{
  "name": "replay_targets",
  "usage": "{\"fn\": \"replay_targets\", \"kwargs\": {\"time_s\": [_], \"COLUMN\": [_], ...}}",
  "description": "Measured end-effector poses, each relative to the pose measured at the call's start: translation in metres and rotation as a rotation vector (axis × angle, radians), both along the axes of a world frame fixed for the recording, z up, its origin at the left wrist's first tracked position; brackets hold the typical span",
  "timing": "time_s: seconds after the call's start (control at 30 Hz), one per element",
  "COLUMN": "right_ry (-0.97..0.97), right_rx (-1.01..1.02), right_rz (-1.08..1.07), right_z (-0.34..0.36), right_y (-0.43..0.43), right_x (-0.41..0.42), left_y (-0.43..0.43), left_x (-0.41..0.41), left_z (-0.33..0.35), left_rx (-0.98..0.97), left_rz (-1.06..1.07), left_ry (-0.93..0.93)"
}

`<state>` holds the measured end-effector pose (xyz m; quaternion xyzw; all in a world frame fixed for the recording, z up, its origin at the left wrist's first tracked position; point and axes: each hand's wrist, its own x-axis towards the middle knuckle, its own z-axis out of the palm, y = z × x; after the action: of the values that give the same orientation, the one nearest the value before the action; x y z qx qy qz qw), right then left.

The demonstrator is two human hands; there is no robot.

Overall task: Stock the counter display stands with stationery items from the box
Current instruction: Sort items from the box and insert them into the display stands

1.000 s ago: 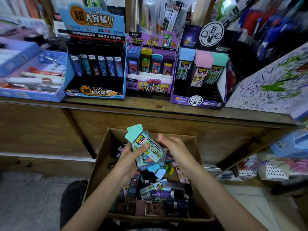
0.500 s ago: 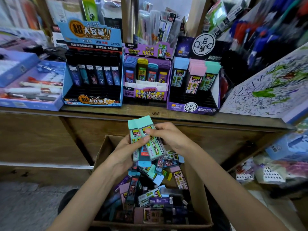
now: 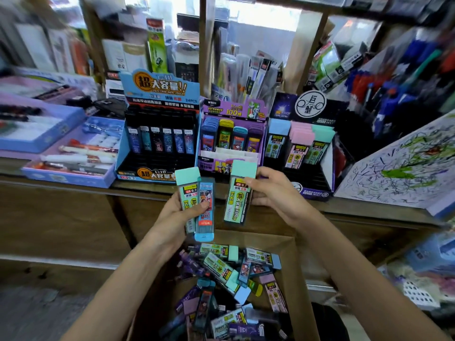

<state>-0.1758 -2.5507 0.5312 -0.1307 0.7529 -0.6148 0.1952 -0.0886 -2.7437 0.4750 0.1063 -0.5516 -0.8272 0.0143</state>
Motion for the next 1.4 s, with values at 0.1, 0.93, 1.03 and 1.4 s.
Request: {"fn": "replay_targets", "kwargs": {"time_s": [0.1,0.93,1.03,1.4], "right_ry": [0.137,0.620,0.644,0.709], "right_rx": [0.018,0.655,0.740,0.817], "right_rz": [-0.044,-0.363,-0.323,-0.252], "right_z": [0.025,0.076,0.077,0.070], "right_y": [0.002,0.128,0.133,0.129], "right_x": [-0.015,-0.112,-0.117,-0.127], "left_y": [-0.011,0.023,0.026,0.043], "left_x": [-0.005,-0.049,-0.050,-0.056], "left_z": [0.010,0.030,0.031,0.029], "left_rx": [-0.032,-0.109,-0.112,-0.114], "left_rz": [0.022,-0.056,-0.053,-0.067], "left_ry": [0.025,0.082,0.071,0.058]}}
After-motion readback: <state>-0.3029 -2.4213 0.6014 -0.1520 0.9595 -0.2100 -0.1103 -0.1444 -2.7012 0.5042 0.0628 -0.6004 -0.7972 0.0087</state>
